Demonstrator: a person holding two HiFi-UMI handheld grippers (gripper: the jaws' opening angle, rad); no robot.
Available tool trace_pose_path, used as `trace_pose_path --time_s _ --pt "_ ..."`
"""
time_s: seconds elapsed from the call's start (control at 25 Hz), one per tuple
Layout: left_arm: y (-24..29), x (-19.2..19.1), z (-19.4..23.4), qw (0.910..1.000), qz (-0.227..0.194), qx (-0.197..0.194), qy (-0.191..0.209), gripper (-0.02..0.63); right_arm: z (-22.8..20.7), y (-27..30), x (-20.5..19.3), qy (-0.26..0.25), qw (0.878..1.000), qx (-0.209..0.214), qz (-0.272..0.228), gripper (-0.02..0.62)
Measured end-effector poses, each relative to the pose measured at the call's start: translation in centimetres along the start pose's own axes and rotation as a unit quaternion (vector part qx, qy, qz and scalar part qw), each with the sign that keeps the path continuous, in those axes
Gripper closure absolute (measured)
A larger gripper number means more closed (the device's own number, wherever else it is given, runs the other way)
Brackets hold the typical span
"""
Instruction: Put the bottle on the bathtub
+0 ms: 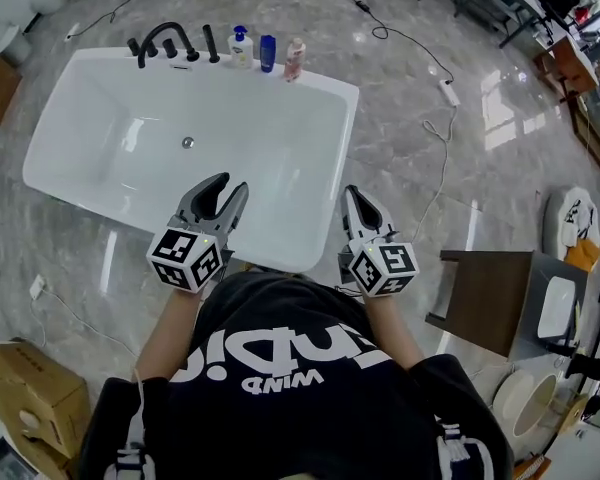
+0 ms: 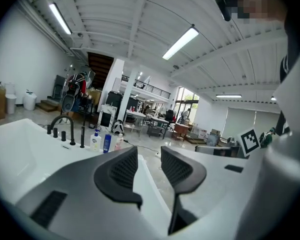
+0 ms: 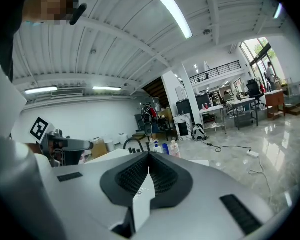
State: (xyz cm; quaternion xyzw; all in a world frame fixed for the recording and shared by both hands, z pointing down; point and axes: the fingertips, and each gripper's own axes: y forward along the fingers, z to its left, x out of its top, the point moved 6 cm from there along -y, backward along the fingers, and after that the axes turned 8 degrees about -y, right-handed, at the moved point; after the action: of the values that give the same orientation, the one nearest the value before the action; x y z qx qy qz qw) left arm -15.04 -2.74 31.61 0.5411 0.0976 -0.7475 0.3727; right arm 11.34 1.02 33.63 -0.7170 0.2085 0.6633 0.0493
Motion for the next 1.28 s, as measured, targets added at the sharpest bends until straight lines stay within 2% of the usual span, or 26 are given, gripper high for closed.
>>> trace_pose_path --time_s 0.16,0.36,0.76,1.28 --pt "-0.9 -0.2 0.1 0.9994 -0.019 0.006 0.027 0.519 1.0 -0.1 -0.6 -0.037 0.999 0.001 -0.003 0.572" --pt "-0.9 -1.1 0.3 0.9982 -0.027 0.027 0.045 0.594 1.1 -0.3 -1.0 -0.052 0.999 -0.002 -0.008 0.571" --pt "-0.8 -2.1 0.0 0.9976 -0.025 0.032 0.057 0.598 0.7 -1.2 -1.8 -0.051 0.999 -0.013 -0.009 0.572" --pt "-0.8 -2.4 0.7 0.9982 -0.023 0.039 0.040 0.598 0.0 -1.1 -2.6 -0.043 0.999 -0.017 -0.004 0.572"
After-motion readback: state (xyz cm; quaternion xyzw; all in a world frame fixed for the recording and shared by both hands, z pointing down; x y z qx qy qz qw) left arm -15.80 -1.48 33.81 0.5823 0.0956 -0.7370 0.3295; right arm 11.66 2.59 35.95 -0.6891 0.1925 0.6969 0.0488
